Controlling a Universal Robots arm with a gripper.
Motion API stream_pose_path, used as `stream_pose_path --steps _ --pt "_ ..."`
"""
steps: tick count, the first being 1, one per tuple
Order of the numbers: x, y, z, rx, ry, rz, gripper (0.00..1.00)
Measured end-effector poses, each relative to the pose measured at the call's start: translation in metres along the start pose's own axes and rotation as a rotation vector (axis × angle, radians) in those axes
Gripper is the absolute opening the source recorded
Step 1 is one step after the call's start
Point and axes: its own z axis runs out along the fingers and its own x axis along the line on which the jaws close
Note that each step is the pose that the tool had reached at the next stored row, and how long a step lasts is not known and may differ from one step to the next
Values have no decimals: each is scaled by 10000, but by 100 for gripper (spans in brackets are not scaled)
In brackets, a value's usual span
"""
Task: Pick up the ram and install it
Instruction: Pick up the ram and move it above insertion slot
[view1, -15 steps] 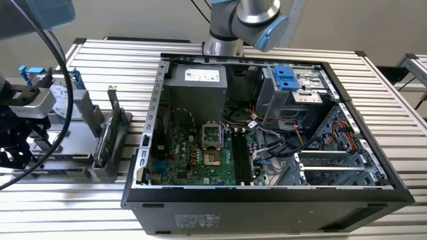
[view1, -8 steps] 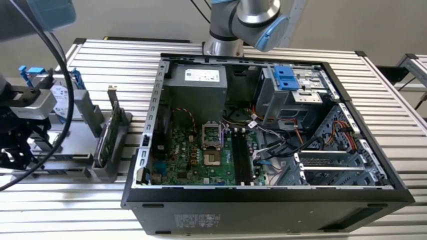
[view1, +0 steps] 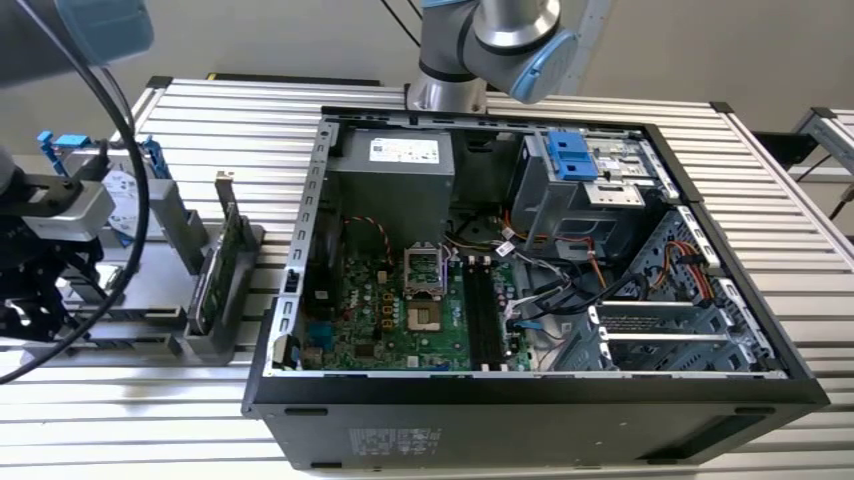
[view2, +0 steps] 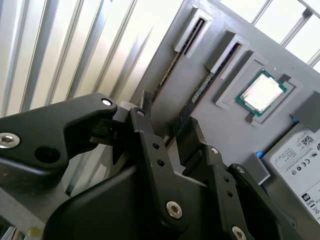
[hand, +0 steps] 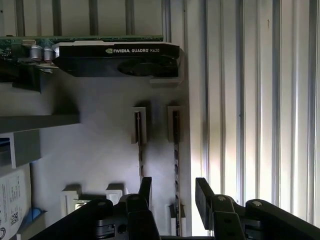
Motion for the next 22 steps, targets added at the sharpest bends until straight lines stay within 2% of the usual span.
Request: stream_pose_path --steps 8,22 --pt "1 0 34 -1 -12 0 100" --pt "0 -3 176 4 -17 0 100"
